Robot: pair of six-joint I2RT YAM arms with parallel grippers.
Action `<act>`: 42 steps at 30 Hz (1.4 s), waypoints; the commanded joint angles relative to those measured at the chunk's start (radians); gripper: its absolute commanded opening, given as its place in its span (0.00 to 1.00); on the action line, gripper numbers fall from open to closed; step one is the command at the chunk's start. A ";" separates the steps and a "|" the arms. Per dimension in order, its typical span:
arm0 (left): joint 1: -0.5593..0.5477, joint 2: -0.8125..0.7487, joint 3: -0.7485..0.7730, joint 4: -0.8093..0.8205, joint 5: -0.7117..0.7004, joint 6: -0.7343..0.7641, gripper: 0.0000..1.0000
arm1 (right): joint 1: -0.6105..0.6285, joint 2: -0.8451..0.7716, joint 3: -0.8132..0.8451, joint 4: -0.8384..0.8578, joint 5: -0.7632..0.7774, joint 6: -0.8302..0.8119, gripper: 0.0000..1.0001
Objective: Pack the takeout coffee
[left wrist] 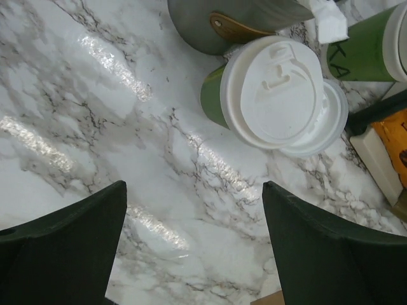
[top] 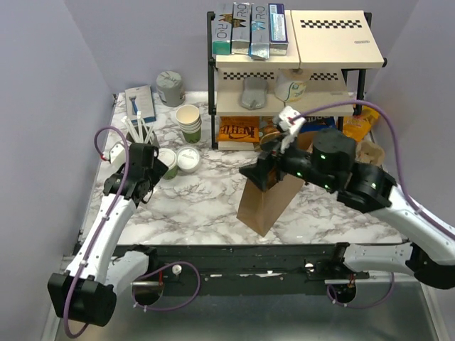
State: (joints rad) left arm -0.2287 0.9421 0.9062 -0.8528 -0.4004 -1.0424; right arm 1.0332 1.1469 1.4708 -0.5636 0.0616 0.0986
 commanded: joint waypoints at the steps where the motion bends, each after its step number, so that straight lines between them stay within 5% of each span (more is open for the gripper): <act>1: 0.094 0.047 -0.062 0.250 0.190 -0.027 0.91 | 0.007 -0.151 -0.111 0.126 0.119 0.056 1.00; 23: 0.143 0.211 -0.121 0.416 0.115 -0.073 0.62 | 0.007 -0.259 -0.178 0.074 0.204 0.081 1.00; 42: 0.152 0.231 -0.112 0.417 0.222 -0.015 0.20 | 0.005 -0.260 -0.168 0.034 0.218 0.118 1.00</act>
State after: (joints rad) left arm -0.0803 1.1786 0.7944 -0.3817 -0.2443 -1.1057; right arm 1.0332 0.8955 1.3071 -0.5140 0.2512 0.2012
